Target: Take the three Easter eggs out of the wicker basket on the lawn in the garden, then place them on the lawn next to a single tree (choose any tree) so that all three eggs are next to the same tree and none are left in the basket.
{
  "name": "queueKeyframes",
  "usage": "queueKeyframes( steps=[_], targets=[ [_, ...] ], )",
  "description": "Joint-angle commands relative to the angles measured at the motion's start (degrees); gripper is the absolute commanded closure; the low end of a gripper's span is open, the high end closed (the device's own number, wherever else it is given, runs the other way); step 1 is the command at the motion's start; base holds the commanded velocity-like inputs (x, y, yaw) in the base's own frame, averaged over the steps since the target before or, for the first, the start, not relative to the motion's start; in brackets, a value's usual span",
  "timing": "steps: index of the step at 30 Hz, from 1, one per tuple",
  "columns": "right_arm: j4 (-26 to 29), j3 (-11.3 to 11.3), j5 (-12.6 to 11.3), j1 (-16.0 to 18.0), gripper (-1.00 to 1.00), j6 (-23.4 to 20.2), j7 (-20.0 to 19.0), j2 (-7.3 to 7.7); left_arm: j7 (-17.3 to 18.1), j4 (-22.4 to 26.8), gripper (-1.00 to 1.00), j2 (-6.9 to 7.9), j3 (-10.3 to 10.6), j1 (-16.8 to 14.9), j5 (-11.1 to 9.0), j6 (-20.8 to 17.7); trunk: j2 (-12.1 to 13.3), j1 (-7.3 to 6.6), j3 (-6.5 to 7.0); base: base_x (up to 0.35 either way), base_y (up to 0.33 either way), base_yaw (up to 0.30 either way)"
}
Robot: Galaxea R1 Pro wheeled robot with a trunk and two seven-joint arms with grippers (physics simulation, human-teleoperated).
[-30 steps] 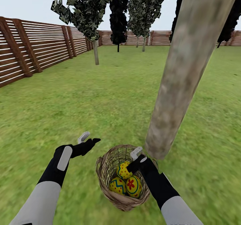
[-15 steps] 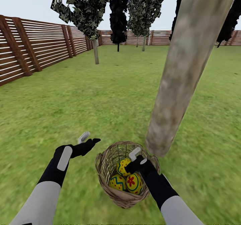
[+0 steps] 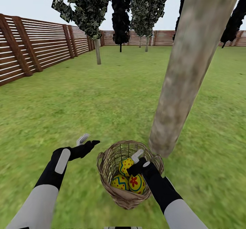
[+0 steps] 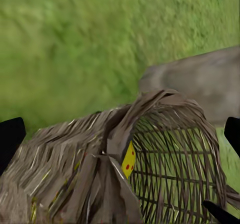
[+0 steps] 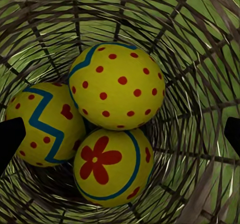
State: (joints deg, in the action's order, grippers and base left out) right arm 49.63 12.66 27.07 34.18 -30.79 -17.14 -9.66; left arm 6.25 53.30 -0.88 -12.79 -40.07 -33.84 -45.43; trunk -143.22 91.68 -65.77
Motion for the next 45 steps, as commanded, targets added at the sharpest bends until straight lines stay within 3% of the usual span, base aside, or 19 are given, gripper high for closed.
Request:
queueKeyframes(
  steps=[1, 5, 12, 19, 24, 28, 31, 45],
  targets=[
    [0.05, -0.01, 0.61, 0.02, -1.00, -0.14, -0.45, 0.00, 0.45, 0.13, -1.00, 0.31, -0.29, 0.04, 0.21, -0.37, -0.02, -0.01, -0.05, 0.000, 0.000, 0.000],
    [-0.12, -0.01, 0.61, 0.01, -1.00, 0.01, -0.44, 0.00, 0.59, 2.57, -1.00, 0.95, -0.43, 0.41, 0.18, -0.36, -0.02, -0.01, -0.05, 0.000, 0.000, 0.000],
    [-0.25, -0.07, 0.61, 0.01, -1.00, -0.05, -0.36, 0.05, 0.72, 4.49, -1.00, 2.10, -5.75, 0.77, 0.27, -0.45, -0.02, -0.01, -0.05, 0.209, 0.000, 0.000],
    [-0.32, -0.01, 0.61, 0.01, -1.00, -0.15, -0.50, 0.01, 1.14, 4.60, -1.00, 2.12, -6.11, 0.78, 0.27, -0.45, -0.02, -0.01, -0.05, 0.047, 0.000, 0.000],
    [-0.31, 0.62, 0.61, 0.01, -1.00, -0.07, -0.68, 0.00, 1.14, 4.62, -1.00, 2.03, -6.11, 0.78, 0.27, -0.45, -0.09, 0.12, -1.16, 0.000, 0.000, 0.000],
    [-0.50, 3.58, 0.61, 0.01, -1.00, -0.10, -0.62, 0.00, 1.14, 4.54, -1.00, 2.02, -6.11, 0.78, 0.27, -0.45, -0.14, 0.22, -2.04, 0.000, 0.000, 0.000],
    [-0.74, 4.29, 0.61, 0.06, -1.00, -0.13, -0.56, -0.05, 1.14, 4.48, -1.00, 2.02, -6.11, 0.78, 0.27, -0.45, -0.18, 0.30, -2.71, 0.000, 0.000, 0.000],
    [-2.32, 4.58, 0.46, 1.85, -1.00, 0.13, -0.26, -0.09, 1.15, 4.12, -1.00, 1.82, -6.11, 0.96, 0.27, -0.45, -0.37, 0.66, -5.81, 0.000, 0.000, 0.000]
  ],
)
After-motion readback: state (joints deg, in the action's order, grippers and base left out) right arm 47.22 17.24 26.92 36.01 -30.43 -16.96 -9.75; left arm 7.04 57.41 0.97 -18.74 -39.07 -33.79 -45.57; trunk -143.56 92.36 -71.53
